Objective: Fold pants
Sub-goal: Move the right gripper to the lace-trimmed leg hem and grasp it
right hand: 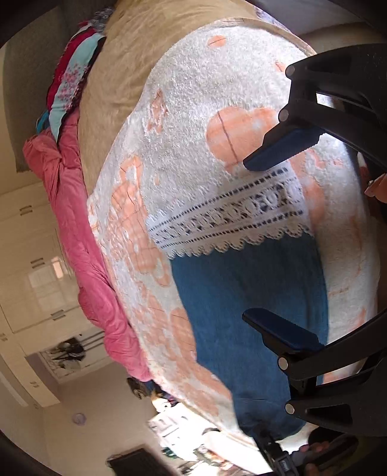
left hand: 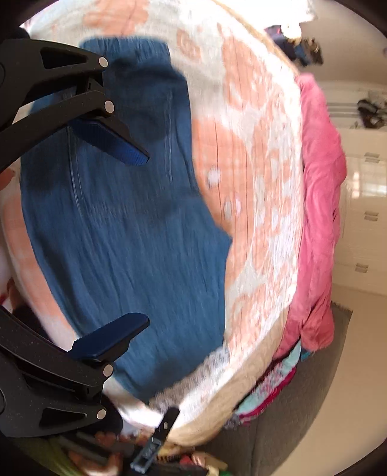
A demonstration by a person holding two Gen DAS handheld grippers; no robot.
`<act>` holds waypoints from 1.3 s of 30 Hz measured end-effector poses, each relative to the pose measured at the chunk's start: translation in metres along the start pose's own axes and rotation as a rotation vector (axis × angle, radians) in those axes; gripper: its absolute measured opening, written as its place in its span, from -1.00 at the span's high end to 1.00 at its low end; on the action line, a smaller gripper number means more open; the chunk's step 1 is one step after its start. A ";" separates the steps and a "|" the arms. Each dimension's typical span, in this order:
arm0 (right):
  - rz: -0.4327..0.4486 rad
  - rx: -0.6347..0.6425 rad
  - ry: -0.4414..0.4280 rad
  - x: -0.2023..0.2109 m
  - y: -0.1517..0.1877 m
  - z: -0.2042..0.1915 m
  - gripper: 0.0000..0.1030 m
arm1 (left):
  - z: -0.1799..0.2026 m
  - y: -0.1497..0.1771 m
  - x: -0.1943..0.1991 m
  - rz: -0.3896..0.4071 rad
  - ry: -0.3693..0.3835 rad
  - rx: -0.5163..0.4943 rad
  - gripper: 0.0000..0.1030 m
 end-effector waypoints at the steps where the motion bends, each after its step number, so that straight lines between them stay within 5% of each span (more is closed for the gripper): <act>1: 0.008 -0.011 -0.003 0.000 -0.001 0.002 -0.80 | 0.006 -0.004 -0.003 -0.004 0.005 -0.012 -0.81; 9: 0.017 -0.093 -0.035 0.001 0.006 0.022 -0.80 | 0.079 -0.063 -0.051 -0.042 0.119 -0.162 -0.81; 16: 0.011 -0.154 -0.031 0.003 0.014 0.039 -0.80 | 0.137 -0.105 -0.114 -0.108 0.142 -0.349 -0.81; 26: -0.031 -0.166 -0.044 -0.007 0.020 0.038 -0.82 | 0.160 -0.138 -0.198 -0.199 0.159 -0.414 -0.81; 32: -0.031 -0.149 -0.017 -0.010 0.022 0.034 -0.82 | 0.176 -0.138 -0.223 -0.243 0.262 -0.451 -0.81; 34: -0.025 -0.141 -0.022 -0.009 0.022 0.032 -0.59 | 0.181 -0.134 -0.232 -0.279 0.290 -0.457 -0.61; 36: -0.022 -0.122 -0.028 -0.009 0.023 0.028 -0.48 | 0.185 -0.127 -0.238 -0.324 0.354 -0.446 -0.06; 39: -0.033 -0.124 -0.025 -0.014 0.024 0.028 -0.49 | 0.187 -0.124 -0.241 -0.345 0.410 -0.435 0.05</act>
Point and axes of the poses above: each gripper's, at about its wrist camera, not at the fingertips, and x roughly against the way its jaws point, z to its right, y to its underside, the point moved 4 cm from there along -x, roughly the way its jaws point, and after that the axes turned 7 degrees about -x, right-handed, at the moved point
